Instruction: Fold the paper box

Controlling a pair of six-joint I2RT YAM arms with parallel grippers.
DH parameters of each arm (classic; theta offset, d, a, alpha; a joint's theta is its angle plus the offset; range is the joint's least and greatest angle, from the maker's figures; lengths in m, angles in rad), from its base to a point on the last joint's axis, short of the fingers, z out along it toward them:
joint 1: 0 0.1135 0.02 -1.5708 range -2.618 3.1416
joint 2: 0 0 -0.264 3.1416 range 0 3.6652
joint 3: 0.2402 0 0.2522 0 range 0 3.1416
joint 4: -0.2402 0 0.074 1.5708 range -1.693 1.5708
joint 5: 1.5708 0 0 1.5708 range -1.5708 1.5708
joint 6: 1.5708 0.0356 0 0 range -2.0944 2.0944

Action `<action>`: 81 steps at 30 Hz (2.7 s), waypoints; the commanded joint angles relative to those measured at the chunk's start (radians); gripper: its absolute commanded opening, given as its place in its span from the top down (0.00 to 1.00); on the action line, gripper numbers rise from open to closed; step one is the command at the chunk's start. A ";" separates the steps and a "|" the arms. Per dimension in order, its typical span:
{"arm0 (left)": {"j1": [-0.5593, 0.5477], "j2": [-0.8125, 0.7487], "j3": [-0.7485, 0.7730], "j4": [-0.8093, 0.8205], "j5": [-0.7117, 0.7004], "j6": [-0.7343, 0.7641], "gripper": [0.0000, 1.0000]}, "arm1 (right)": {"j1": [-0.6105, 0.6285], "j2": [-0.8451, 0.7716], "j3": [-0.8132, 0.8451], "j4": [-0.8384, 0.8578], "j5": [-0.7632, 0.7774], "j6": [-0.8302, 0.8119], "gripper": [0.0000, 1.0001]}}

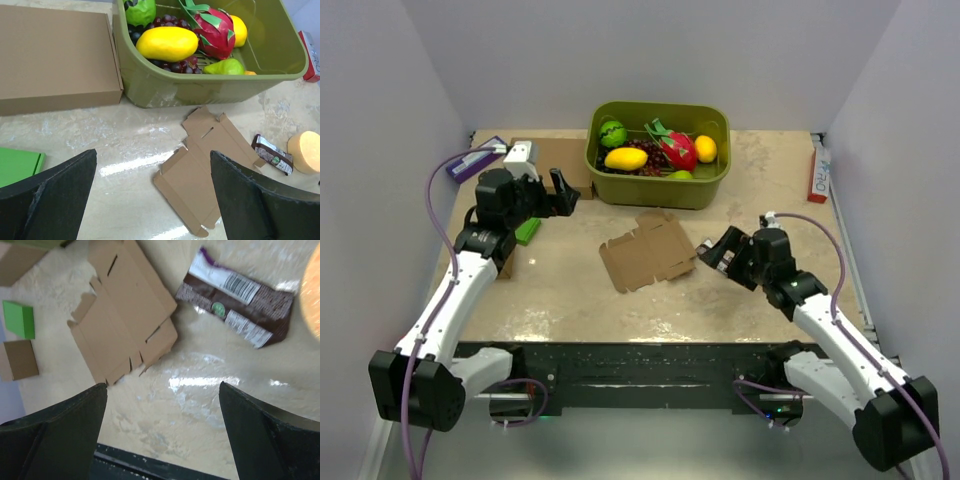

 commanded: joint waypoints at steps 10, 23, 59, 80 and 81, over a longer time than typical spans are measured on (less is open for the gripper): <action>-0.038 0.036 -0.031 0.088 0.086 -0.011 0.00 | 0.219 0.159 -0.158 0.426 0.087 0.352 0.07; -0.053 0.042 -0.047 0.106 0.087 -0.021 0.01 | 0.252 0.427 -0.146 0.623 0.169 0.419 0.23; -0.066 -0.040 -0.031 0.157 0.282 0.078 0.00 | 0.247 0.102 0.059 0.355 0.125 0.072 1.00; 0.076 -0.044 -0.064 0.315 0.603 0.043 0.00 | 0.238 0.027 0.445 0.072 -0.442 -0.415 1.00; 0.077 -0.040 -0.065 0.310 0.598 0.044 0.00 | 0.236 0.021 0.451 0.074 -0.453 -0.416 1.00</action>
